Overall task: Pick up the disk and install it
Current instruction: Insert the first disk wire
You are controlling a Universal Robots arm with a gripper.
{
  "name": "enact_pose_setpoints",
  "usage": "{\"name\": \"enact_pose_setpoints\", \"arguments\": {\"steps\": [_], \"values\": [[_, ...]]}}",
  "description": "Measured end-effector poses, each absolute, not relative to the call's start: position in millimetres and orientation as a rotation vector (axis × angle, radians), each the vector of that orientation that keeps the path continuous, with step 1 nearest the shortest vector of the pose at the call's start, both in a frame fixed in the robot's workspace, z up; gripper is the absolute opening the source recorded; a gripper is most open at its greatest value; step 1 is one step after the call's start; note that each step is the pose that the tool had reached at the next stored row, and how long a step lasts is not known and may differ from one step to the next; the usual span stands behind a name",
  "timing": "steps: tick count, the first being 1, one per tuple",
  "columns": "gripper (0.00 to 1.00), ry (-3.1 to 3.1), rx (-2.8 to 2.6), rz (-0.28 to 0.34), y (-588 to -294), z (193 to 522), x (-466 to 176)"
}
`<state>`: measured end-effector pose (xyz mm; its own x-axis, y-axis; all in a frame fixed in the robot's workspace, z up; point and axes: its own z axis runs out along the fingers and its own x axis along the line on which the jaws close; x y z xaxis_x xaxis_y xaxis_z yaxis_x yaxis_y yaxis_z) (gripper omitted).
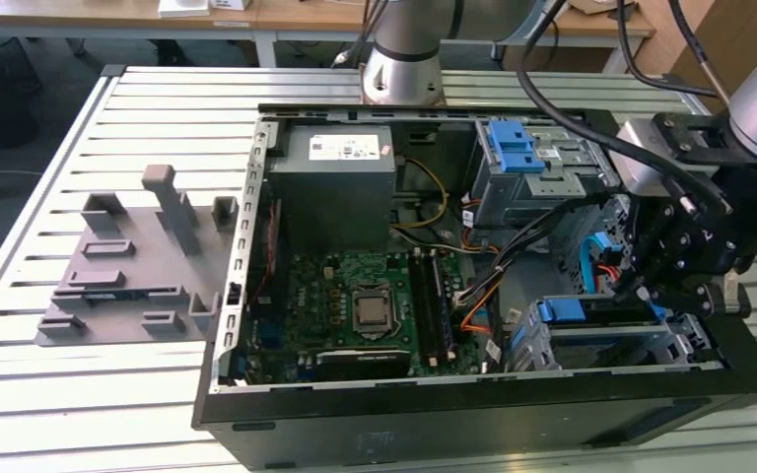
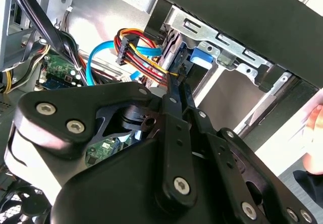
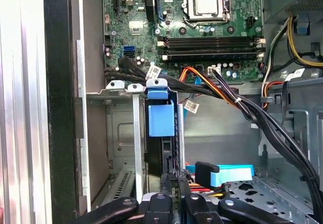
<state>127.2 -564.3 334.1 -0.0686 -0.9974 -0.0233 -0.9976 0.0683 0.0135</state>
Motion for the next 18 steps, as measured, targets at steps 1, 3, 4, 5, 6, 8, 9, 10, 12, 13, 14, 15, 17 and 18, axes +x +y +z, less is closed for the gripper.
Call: {"name": "enact_pose_setpoints", "arguments": {"steps": [1, 3, 4, 5, 6, 8, 9, 10, 12, 13, 14, 15, 17, 18], "values": [[0.16, 2.290, -2.138, 0.041, -564.3, 333.8, 127.3], [0.16, 2.290, -2.138, 0.042, -564.3, 333.0, 127.6], [0.16, 2.289, -2.137, 0.043, -564.3, 332.3, 127.7], [0.16, 2.289, -2.138, 0.043, -564.3, 332.2, 127.8], [0.16, 2.289, -2.137, 0.043, -564.3, 332.2, 127.9], [0.16, 2.289, -2.137, 0.044, -564.3, 331.4, 128.0], [0.16, 2.289, -2.137, 0.044, -564.3, 330.8, 128.1], [0.16, 2.289, -2.137, 0.044, -564.3, 330.3, 128.2], [0.16, 2.290, -2.138, 0.044, -564.3, 329.0, 128.4], [0.16, 2.290, -2.138, 0.044, -564.3, 328.9, 128.4], [0.16, 2.290, -2.138, 0.044, -564.3, 328.8, 128.4], [0.16, 2.290, -2.138, 0.044, -564.3, 328.7, 128.4], [0.16, 2.290, -2.138, 0.045, -564.3, 328.5, 128.4], [0.16, 2.290, -2.138, 0.045, -564.3, 328.5, 128.4]]}}
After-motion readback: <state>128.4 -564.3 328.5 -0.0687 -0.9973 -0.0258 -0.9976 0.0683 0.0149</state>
